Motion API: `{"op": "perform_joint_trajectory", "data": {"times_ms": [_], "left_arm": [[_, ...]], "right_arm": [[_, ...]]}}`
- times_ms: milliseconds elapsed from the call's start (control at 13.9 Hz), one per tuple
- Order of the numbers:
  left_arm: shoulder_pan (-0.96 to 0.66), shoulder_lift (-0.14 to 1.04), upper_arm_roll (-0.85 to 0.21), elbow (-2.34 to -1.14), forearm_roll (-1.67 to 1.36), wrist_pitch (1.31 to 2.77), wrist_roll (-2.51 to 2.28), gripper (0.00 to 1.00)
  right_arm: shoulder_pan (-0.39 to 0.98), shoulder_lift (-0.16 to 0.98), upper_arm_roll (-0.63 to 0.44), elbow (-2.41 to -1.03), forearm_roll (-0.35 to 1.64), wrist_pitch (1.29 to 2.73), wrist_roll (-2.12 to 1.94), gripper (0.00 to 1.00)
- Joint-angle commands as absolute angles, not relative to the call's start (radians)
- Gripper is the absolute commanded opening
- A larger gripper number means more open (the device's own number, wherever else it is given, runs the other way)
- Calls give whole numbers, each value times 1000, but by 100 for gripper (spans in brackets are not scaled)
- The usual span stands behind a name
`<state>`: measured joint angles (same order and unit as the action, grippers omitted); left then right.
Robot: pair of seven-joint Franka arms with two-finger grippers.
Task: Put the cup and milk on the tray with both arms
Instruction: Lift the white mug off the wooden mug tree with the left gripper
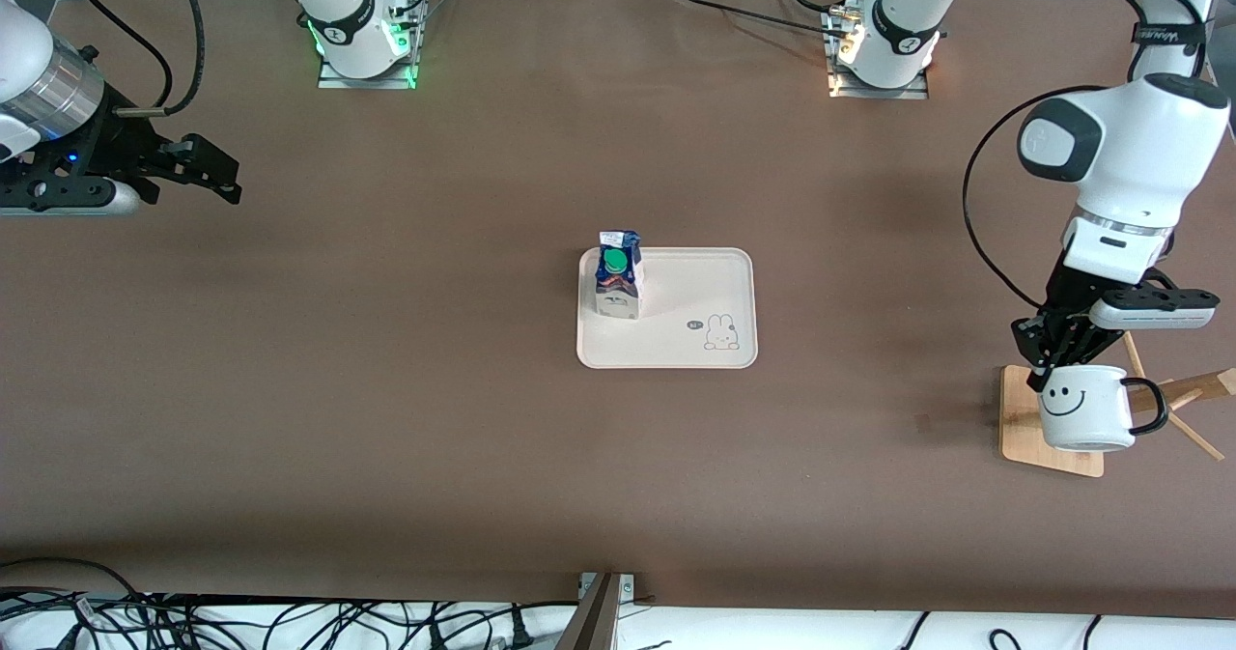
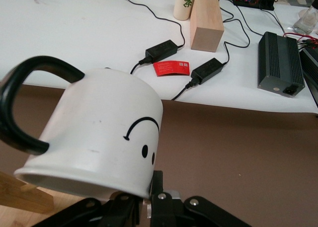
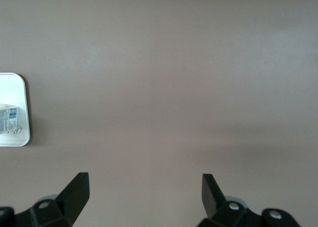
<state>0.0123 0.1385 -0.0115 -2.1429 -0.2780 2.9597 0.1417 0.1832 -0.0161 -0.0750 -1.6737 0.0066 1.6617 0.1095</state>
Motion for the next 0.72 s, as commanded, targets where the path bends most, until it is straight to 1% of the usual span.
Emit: {"op": "perform_joint_trajectory", "data": {"times_ms": [0, 360, 504, 648], "left_arm": [[9, 109, -6, -2082, -267, 2809, 155, 0], [3, 117, -14, -1948, -265, 2495, 140, 0], [0, 132, -12, -1911, -265, 2427, 104, 0], [-2, 135, -12, -1908, -264, 2363, 103, 0]], "right_arm": [[175, -9, -75, -1654, 12, 1652, 112, 100], [173, -9, -75, -1654, 12, 1654, 112, 100], [175, -9, -83, -1654, 11, 1652, 112, 100], [173, -8, -87, -1654, 12, 1652, 112, 100]]}}
